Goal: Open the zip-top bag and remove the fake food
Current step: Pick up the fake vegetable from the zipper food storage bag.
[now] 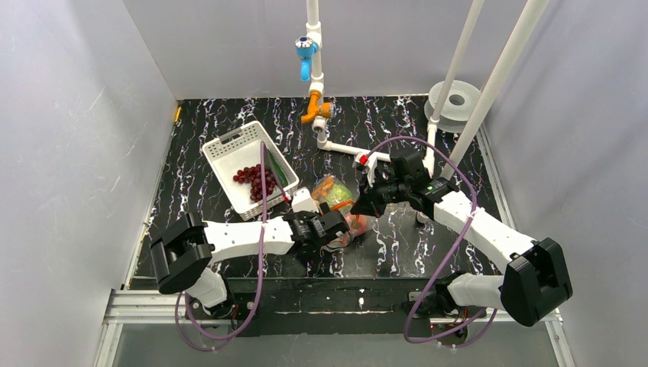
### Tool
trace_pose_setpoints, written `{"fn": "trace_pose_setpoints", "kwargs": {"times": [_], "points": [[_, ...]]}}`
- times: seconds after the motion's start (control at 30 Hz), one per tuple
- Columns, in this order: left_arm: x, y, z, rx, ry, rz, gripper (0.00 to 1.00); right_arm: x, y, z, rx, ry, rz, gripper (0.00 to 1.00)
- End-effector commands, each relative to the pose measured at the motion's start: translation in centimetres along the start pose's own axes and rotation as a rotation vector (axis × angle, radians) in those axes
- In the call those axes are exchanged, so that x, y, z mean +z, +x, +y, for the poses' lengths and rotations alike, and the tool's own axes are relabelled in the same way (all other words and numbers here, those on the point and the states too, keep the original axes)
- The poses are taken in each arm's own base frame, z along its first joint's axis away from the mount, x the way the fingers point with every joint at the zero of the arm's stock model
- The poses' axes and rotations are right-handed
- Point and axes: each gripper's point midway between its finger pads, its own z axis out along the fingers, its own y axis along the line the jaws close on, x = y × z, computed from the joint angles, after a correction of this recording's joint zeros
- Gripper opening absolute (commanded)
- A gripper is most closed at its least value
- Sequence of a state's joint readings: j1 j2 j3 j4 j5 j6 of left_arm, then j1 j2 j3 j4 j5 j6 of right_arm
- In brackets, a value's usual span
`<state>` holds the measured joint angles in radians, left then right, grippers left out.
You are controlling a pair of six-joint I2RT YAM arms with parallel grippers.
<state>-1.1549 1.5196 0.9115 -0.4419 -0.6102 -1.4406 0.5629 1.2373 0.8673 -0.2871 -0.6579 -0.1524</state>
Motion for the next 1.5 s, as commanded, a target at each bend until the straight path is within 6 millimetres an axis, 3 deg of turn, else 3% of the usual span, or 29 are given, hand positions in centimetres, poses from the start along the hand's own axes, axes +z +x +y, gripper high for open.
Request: {"fn": "trace_pose_setpoints", "kwargs": {"times": [0.0,0.43,0.67,0.97,1.23,1.47], "points": [[0.6,-1.0,0.7,0.015,-0.046,-0.033,0.68,0.3,-0.2,-0.2,-0.015,0.000,-0.017,0.01],[2.5,0.1,0.3,0.061,-0.056,0.015,0.72,0.4,0.2,-0.7,-0.018,0.022,-0.012,0.01],[3.0,0.3,0.7,0.057,-0.062,0.018,0.69,0.4,0.2,-0.7,-0.022,0.025,-0.015,0.01],[3.4,0.4,1.5,0.053,-0.047,0.035,0.38,0.4,0.6,-0.8,-0.024,0.030,-0.012,0.01],[1.2,-0.2,-0.9,0.132,0.110,0.077,0.03,0.3,0.9,-0.9,-0.036,0.034,-0.009,0.01],[-1.4,-2.5,-2.5,0.040,0.256,0.024,0.00,0.4,1.2,0.4,-0.047,-0.038,-0.003,0.01]]}}
